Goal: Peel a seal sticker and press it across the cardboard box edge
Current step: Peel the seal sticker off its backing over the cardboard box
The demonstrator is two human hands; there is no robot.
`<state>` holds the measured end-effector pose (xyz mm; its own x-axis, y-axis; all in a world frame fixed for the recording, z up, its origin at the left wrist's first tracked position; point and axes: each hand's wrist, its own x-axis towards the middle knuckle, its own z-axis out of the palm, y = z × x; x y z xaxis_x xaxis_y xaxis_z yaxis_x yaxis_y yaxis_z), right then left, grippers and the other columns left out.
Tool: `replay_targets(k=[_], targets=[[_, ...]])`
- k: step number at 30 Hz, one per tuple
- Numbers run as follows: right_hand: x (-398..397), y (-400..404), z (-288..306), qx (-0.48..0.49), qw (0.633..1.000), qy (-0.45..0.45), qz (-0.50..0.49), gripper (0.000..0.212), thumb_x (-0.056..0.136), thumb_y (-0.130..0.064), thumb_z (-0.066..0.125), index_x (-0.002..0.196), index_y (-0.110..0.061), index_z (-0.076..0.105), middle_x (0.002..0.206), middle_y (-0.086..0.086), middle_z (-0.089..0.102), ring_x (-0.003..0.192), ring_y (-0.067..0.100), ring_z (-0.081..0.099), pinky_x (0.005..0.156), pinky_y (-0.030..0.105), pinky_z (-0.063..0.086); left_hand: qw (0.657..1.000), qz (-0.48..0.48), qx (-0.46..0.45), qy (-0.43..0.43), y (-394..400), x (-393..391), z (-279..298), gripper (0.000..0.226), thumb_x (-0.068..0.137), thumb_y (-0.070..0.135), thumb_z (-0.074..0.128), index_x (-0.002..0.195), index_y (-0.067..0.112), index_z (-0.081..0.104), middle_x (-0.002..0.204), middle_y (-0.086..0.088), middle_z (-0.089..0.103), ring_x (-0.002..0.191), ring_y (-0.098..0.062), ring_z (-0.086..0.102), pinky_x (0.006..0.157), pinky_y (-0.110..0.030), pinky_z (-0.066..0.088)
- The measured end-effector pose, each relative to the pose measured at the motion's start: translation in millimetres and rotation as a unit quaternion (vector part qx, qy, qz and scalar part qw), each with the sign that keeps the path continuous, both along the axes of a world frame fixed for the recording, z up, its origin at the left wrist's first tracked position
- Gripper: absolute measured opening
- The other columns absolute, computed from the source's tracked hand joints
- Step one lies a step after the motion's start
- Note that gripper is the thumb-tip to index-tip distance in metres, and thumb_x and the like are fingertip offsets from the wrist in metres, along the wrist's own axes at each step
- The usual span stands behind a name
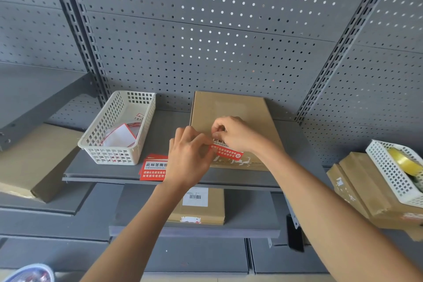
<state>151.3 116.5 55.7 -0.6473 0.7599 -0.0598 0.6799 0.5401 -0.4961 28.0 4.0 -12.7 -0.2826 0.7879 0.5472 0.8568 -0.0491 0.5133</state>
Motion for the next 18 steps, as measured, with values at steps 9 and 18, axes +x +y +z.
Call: replay_targets(k=[9,18], targets=[[8,-5,0,-0.014,1.000,0.025,0.012,0.018,0.101,-0.021,0.054,0.087,-0.029,0.061,0.095,-0.011,0.060,0.088,0.014,0.057,0.076,0.032,0.046,0.995,0.025,-0.028,-0.092,3,8,9,0.012,0.090,0.038,0.067,0.094,0.027,0.068,0.095,0.007,0.051,0.101,-0.021,0.044,0.081,-0.039,0.040],[14,-10,2,-0.063,0.995,0.072,0.001,0.018,0.102,-0.023,0.054,0.087,-0.027,0.061,0.081,-0.012,0.058,0.071,0.007,0.050,0.065,0.027,0.038,0.992,0.047,-0.046,-0.110,9,14,15,0.009,0.091,0.039,0.070,0.092,0.030,0.073,0.095,0.006,0.050,0.100,-0.018,0.039,0.082,-0.037,0.034]])
